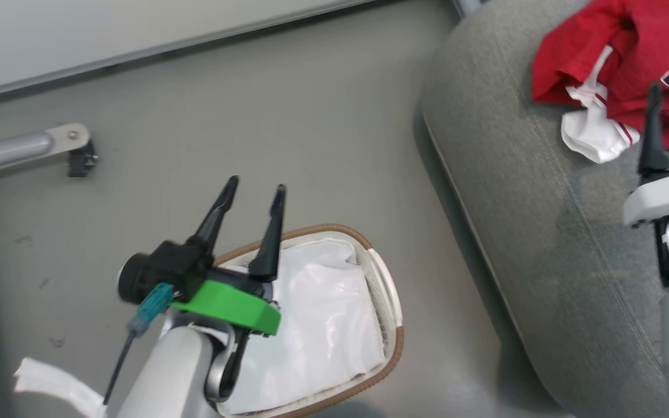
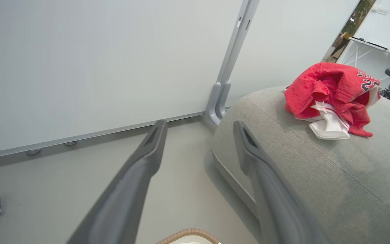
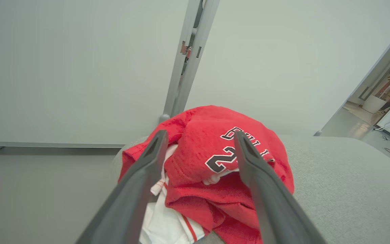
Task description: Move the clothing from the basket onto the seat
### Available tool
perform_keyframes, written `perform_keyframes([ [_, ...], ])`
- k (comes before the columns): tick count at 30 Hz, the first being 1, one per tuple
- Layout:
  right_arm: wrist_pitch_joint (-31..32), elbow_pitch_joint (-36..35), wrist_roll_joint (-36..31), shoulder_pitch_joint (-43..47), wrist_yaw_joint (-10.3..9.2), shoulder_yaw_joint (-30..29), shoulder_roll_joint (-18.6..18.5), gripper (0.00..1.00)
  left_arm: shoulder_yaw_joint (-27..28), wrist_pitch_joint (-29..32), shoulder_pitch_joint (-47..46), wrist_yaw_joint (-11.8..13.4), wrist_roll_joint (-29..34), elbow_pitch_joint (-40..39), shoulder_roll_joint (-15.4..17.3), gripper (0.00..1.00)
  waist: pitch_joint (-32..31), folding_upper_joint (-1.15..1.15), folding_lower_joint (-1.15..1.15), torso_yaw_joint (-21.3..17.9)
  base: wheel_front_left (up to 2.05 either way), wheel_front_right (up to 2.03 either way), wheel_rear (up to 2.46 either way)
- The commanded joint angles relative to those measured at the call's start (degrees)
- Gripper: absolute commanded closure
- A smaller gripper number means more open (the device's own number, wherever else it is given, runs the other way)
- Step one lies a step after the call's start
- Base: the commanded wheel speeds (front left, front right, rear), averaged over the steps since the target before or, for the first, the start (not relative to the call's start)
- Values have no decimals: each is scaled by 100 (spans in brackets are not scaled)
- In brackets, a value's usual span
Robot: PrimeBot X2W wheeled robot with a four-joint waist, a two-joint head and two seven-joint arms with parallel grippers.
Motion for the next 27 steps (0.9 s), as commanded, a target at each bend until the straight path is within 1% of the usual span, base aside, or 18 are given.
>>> perform_keyframes([
  [1, 0, 11, 62, 150, -8, 120, 51, 0, 218, 0, 204, 88, -10, -30, -26, 0, -664, 0, 0, 670, 0, 0, 0],
  [3, 0, 10, 126, 265, -8, 385, 160, 0, 492, 0, 431, 136, 37, -66, -77, 0, -826, 0, 0, 812, 0, 0, 0],
  [9, 0, 33, 379, 640, -8, 881, 466, 0, 1056, 2, 963, 224, 167, -55, -101, 0, -1190, 0, 0, 1098, 0, 0, 0],
  [13, 0, 149, 635, 988, -8, 1135, 515, 0, 1352, 2, 1297, 245, 219, -61, -123, 0, -1430, 0, 0, 1214, 0, 0, 0],
  [15, 0, 221, 957, 1226, -8, 1345, 539, 0, 1499, 2, 1496, 284, 220, -37, -125, 0, -1600, 0, 0, 1251, 0, 0, 0],
  [17, 0, 278, 1231, 1516, -8, 1472, 523, 0, 1570, 2, 1740, 308, 97, -10, -128, 0, -1807, 0, 0, 1273, 0, 0, 0],
  [20, 0, 289, 1451, 1796, -8, 1635, 535, 0, 1636, 1, 1961, 344, -25, -29, -128, 0, -1957, 0, 0, 1269, 0, 0, 0],
  [21, 0, 280, 1527, 1971, -8, 1768, 536, 0, 1652, 1, 2095, 361, -50, -50, -129, 0, -2022, 0, 0, 1238, 0, 0, 0],
  [23, 0, 290, 1554, 2116, -8, 1902, 532, 0, 1659, 1, 2188, 382, -79, -64, -128, 0, -2076, 0, 0, 1207, 0, 0, 0],
  [27, 0, 256, 1616, 2261, -8, 1989, 532, 0, 1653, 1, 2299, 391, -167, -70, -128, 0, -2162, 0, 0, 1160, 0, 0, 0],
])
